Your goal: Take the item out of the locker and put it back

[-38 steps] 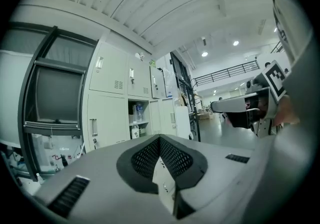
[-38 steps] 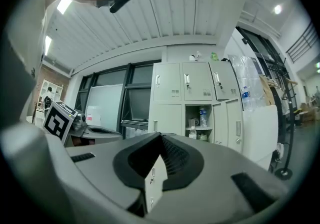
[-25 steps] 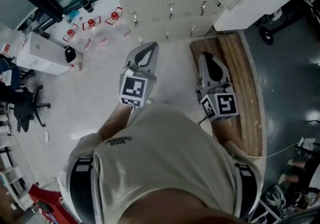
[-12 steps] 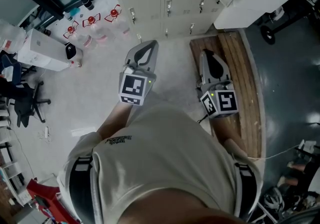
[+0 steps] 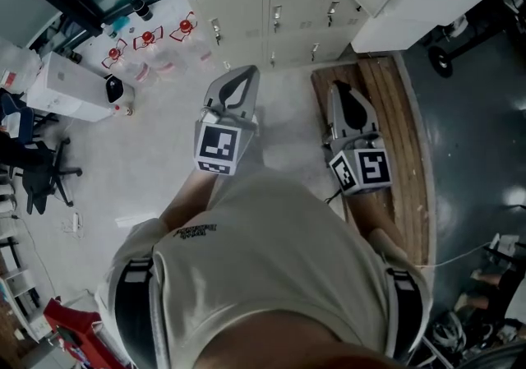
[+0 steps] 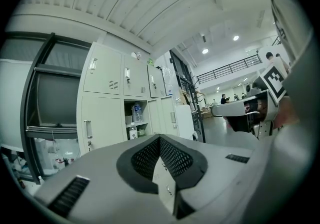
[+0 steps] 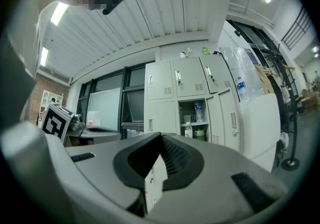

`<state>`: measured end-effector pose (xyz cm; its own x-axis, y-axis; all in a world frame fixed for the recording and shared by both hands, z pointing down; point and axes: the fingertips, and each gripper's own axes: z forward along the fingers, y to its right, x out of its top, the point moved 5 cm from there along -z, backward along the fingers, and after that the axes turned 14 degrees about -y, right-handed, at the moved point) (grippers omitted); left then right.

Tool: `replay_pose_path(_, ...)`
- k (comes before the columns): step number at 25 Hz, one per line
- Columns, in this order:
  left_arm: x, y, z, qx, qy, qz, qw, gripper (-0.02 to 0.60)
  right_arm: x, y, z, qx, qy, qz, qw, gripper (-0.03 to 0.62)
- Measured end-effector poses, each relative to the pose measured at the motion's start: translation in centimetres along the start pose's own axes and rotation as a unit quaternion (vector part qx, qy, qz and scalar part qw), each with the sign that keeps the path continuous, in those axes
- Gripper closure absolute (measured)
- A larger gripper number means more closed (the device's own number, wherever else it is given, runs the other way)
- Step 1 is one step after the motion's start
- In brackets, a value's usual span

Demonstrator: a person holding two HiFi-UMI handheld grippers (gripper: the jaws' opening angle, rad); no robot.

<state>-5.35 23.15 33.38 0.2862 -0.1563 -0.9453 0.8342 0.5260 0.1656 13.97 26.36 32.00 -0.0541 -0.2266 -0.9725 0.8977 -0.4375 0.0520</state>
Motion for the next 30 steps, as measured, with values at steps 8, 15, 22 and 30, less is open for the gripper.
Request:
replay_pose_path(8,0.2,-3.7,5.6,-0.011,0.003,-0.008,0.9999,0.568,1.5,2.0,5.8,0.002,0.009,-0.002,1.0,0.591)
replay_pose_path(15,0.7,-7.6,11.6,-0.02,-0.005,-0.011,0.9997,0.568,2.5,4.7,12.0,-0.008,-0.002,0.001,1.0,0.591)
replay_pose_path(22,1.7,-11.4,17.0,-0.032,-0.019,-0.004,0.9993,0.568,3.8,7.2,18.1,-0.012,-0.009,0.016,1.0,0.591)
replay_pose_path(30,3.8,-15.2,22.6,-0.058,-0.014,0.0,0.9982,0.568,6.3,9.3,23.8,-0.037,0.001,0.015,0.999,0.591)
